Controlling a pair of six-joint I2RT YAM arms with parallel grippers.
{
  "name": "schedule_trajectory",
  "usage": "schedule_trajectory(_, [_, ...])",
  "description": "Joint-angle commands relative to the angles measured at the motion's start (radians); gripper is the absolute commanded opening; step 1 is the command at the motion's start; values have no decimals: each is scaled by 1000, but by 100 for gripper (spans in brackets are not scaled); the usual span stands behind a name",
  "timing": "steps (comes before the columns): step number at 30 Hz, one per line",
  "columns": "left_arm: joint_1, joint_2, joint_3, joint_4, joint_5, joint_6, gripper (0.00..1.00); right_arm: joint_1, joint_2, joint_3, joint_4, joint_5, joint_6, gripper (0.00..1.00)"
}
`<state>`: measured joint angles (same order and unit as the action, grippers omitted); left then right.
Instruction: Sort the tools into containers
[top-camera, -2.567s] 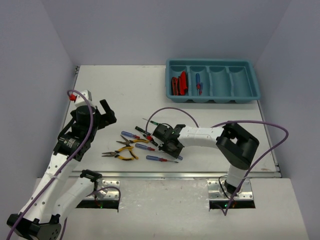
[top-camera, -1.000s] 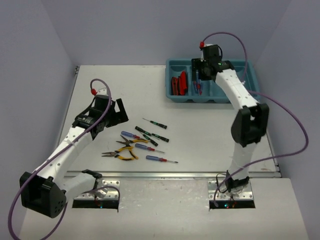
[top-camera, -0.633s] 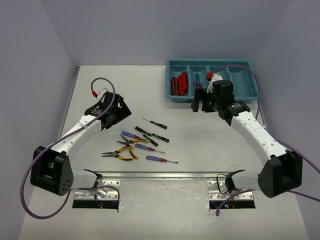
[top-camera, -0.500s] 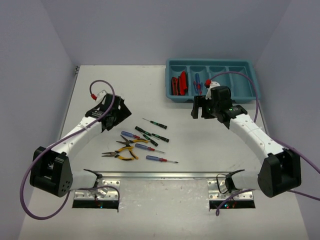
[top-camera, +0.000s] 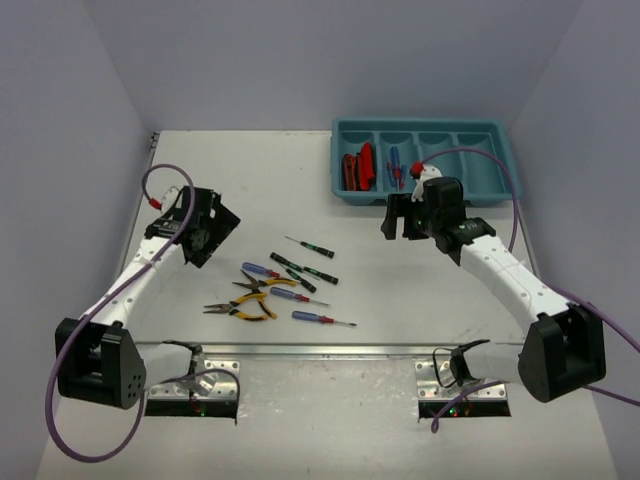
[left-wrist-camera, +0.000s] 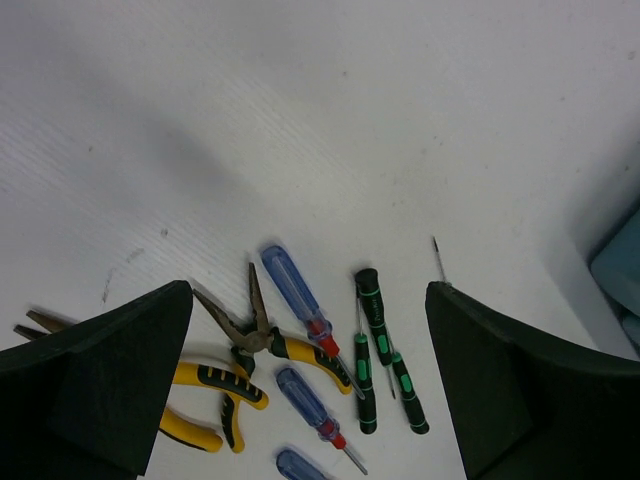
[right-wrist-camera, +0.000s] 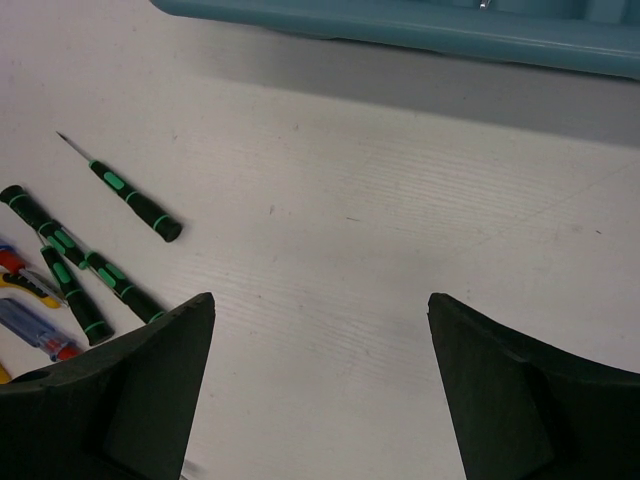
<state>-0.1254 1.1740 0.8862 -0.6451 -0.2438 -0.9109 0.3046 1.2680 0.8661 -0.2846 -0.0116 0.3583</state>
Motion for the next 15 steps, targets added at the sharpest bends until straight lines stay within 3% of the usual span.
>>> schedule_trajectory(1, [-92, 142, 69, -100, 24, -224, 100, 0, -45, -18, 51, 3, -19, 87])
schedule_trajectory(4, [-195, 271, 198, -216, -46, -327, 100, -1, -62, -27, 48, 8, -29, 87])
schedule_trajectory(8, [-201, 353, 222, -243, -33, -381, 99, -7, -80, -40, 50, 7, -37, 87])
schedule_trajectory(15, [-224, 416, 224, -239, -19, -428, 77, -12, -78, -44, 51, 7, -37, 87])
